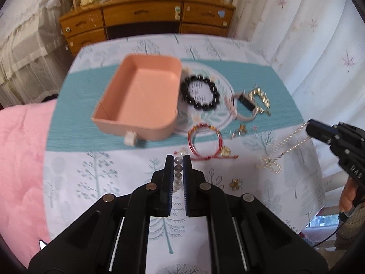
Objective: Organize jewelry
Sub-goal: 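Carry both pearl pieces into the pink box and open both tools, then grasp the red string bracelet with the left tool while the right tool grasps the white watch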
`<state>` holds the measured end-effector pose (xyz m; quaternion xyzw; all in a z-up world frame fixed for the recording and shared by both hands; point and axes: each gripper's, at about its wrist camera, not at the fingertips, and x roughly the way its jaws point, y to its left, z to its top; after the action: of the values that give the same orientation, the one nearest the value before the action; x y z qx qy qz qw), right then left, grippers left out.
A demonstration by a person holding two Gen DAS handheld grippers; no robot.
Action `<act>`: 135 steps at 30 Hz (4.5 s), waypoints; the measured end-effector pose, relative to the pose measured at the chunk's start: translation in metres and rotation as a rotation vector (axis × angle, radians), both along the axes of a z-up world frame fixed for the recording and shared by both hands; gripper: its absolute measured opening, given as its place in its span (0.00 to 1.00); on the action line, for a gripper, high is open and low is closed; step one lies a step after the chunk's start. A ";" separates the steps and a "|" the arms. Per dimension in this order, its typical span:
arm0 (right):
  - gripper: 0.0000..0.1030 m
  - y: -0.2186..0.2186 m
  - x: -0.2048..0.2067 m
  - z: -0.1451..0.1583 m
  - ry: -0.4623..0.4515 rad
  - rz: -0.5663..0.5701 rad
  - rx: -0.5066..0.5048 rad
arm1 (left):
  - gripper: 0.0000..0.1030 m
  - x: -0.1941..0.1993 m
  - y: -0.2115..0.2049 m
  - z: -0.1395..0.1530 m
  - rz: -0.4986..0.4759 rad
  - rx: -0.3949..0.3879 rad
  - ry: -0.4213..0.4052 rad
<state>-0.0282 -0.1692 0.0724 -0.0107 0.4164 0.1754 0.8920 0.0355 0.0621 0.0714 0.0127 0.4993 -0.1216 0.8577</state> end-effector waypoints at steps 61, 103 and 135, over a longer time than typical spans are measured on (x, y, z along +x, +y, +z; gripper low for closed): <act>0.10 0.227 0.208 0.051 0.031 -0.061 -0.054 | 0.68 0.103 0.068 -0.025 0.170 0.040 -0.069; 0.54 0.023 0.001 0.055 0.085 -0.111 -0.025 | 0.68 -0.021 -0.011 0.040 -0.038 0.056 -0.130; 0.31 -0.021 0.158 -0.100 0.479 -0.227 0.146 | 0.36 0.090 -0.050 -0.102 0.086 0.092 0.228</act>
<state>0.1303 -0.1902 -0.0280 0.1419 0.6002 0.1015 0.7806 0.1251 0.0123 -0.0305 0.0168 0.5989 -0.0625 0.7982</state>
